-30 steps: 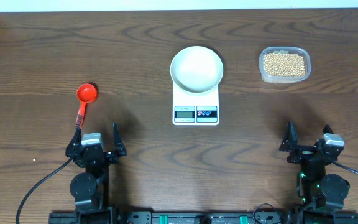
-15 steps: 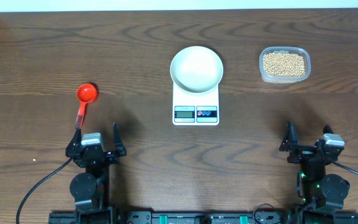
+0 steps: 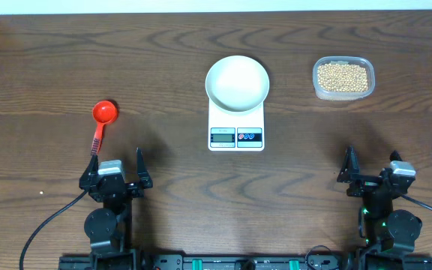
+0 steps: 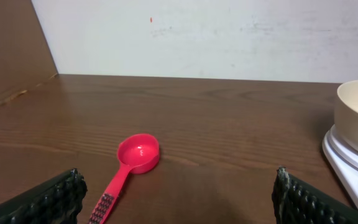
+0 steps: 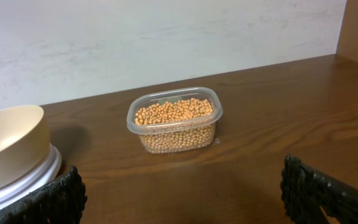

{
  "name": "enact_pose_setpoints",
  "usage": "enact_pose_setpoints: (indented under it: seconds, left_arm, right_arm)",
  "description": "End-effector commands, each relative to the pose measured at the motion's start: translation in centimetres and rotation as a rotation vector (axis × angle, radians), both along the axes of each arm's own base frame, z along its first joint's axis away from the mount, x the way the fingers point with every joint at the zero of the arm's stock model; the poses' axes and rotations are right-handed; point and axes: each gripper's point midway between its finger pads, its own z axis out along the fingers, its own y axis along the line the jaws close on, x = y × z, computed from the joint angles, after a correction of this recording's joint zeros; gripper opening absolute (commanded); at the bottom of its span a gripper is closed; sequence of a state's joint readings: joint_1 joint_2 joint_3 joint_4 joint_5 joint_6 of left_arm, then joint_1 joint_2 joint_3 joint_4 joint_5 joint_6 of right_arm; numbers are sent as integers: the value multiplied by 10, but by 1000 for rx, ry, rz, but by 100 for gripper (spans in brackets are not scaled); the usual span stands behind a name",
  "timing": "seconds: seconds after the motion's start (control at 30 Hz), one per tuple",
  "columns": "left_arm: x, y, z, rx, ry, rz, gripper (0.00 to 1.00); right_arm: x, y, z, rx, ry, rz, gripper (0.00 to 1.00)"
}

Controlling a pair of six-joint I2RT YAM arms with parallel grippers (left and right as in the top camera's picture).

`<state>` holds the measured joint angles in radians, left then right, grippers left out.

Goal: Scoop item into bowl and weigh 50g on scale

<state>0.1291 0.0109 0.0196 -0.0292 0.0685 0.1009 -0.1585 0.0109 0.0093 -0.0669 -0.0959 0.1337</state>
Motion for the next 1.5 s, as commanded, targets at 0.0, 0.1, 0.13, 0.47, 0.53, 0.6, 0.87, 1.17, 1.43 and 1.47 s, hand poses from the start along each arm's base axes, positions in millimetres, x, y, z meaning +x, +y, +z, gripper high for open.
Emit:
enact_pose_setpoints:
  seconds: [0.0, 0.1, 0.13, 0.47, 0.53, 0.6, 0.87, 1.17, 1.43, 1.47]
  left_arm:
    - [-1, -2, -15, -18, 44, -6, 98]
    - [-1, -2, -15, -19, 44, -6, 98]
    - [-1, -2, -15, -18, 44, -6, 98]
    - [-1, -2, -15, -18, 43, -6, 98]
    - [-1, -2, -15, -19, 44, -6, 98]
    - [-1, -2, -15, -18, 44, -6, 98]
    - [-1, -2, -15, -18, 43, -6, 98]
    - [-1, -2, -15, -19, 44, -6, 98]
    - [0, -3, -13, -23, 35, -12, 98]
    - [0, -6, -11, -33, 27, -28, 98]
  right_arm:
    - [0, 2, -1, 15, -1, 4, 99]
    - [0, 2, -1, 15, -1, 4, 99]
    - [0, 2, -1, 15, -1, 4, 99]
    - [0, 2, -1, 15, -1, 4, 99]
    - [0, 2, -1, 15, -1, 4, 99]
    - [0, 2, -1, 15, -1, 4, 99]
    - [0, 2, -1, 15, -1, 4, 99]
    - [0, 2, -1, 15, -1, 4, 99]
    - [0, 2, -1, 15, -1, 4, 99]
    - [0, 2, -1, 15, -1, 4, 99]
